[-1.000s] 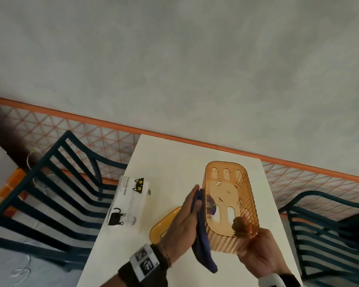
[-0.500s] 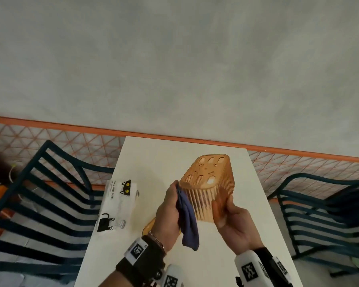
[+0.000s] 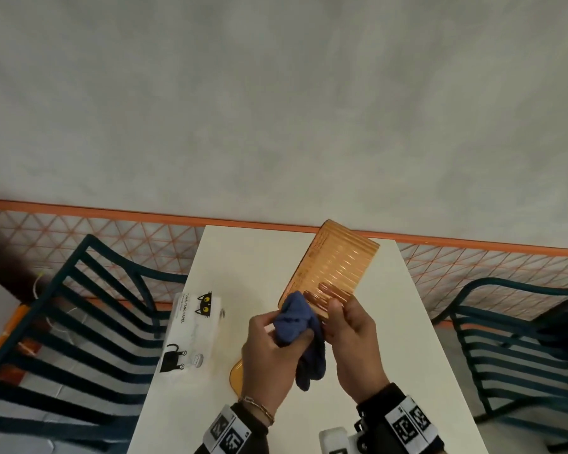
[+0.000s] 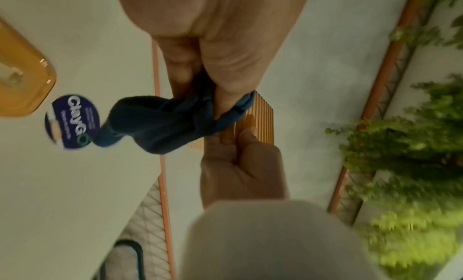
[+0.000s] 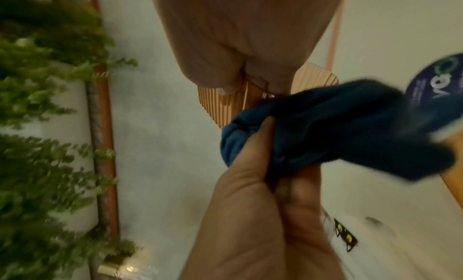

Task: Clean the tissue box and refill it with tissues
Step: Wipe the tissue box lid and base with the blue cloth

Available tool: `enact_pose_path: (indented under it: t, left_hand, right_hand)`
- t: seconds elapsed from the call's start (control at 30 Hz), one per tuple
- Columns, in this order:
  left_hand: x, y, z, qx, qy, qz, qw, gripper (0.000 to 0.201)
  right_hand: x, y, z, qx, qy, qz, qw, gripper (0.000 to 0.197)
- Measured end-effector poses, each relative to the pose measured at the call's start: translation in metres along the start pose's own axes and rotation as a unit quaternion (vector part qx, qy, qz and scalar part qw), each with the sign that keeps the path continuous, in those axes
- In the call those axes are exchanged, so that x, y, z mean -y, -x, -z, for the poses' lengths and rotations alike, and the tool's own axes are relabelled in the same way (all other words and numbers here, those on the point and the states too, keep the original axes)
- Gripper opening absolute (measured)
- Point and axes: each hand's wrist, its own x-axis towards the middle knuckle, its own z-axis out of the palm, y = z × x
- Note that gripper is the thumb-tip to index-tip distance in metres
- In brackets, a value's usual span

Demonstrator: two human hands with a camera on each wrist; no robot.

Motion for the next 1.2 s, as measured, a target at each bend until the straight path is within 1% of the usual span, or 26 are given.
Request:
enact_pose_path:
  t: [0.13,0.2,0.37,0.47,0.53,0.63,0.7,0.77,0.8,0.87,0.9,0.97,1.07,1.13,1.2]
  left_hand:
    - [-0.009,0.003,0.006,-0.021,-0.06,-0.083,0.995,0.037]
    - [-0.012,0.002,0.008,-0.03,-0.066,-0.125,0.99,0.032]
    - [-0.029,-0.009,0.007,-0.036,-0.059,-0.225,0.972,0.038]
    - [-0.041,-0.02,0.003,-0.051,-0.058,-0.275,0.958,0.045]
    - [-0.044,-0.025,0.0,-0.051,-0.041,-0.28,0.958,0.048]
    - [-0.039,-0.021,0.0,-0.02,-0.014,-0.242,0.97,0.055]
    - [-0.029,-0.019,0.003,0.01,0.016,-0.207,0.978,0.056]
    - [-0.021,-0.015,0.005,0.035,0.041,-0.19,0.98,0.055]
    - [-0.019,-0.012,0.005,0.044,0.041,-0.194,0.979,0.054]
    - [-0.016,-0.008,0.001,0.055,0.013,-0.219,0.974,0.053]
    - [-0.014,-0.005,-0.002,0.06,-0.002,-0.233,0.971,0.052]
    - [-0.009,-0.001,-0.006,0.066,-0.032,-0.266,0.961,0.052]
    - [-0.002,0.0,-0.002,0.049,-0.118,-0.345,0.93,0.053]
    - [-0.006,0.0,0.004,0.026,-0.152,-0.388,0.909,0.054]
    - [-0.015,0.004,0.005,0.017,-0.169,-0.439,0.882,0.058]
  right_hand:
    - [0.002,0.005,0.006,0.038,0.1,0.03,0.994,0.03]
    - [0.001,0.008,0.012,0.067,0.126,0.029,0.989,0.035]
    - [-0.003,0.011,0.031,0.109,0.202,0.025,0.973,0.03]
    - [-0.003,0.016,0.039,0.133,0.244,0.018,0.96,0.032]
    - [-0.003,0.019,0.041,0.136,0.233,0.0,0.963,0.037]
    - [0.003,0.023,0.047,0.129,0.213,-0.014,0.968,0.048]
    - [0.01,0.023,0.05,0.138,0.218,-0.004,0.966,0.055]
    - [0.019,0.021,0.052,0.146,0.214,0.011,0.966,0.062]
    - [0.024,0.019,0.054,0.148,0.202,0.021,0.968,0.061]
    - [0.034,0.012,0.055,0.147,0.169,0.039,0.974,0.048]
    - [0.037,0.01,0.056,0.142,0.159,0.047,0.976,0.04]
    - [0.04,0.006,0.058,0.128,0.16,0.056,0.977,0.033]
    - [0.038,0.006,0.06,0.107,0.208,0.068,0.97,0.032]
    - [0.036,0.007,0.064,0.085,0.267,0.085,0.956,0.036]
    - [0.034,0.009,0.065,0.072,0.334,0.119,0.932,0.035]
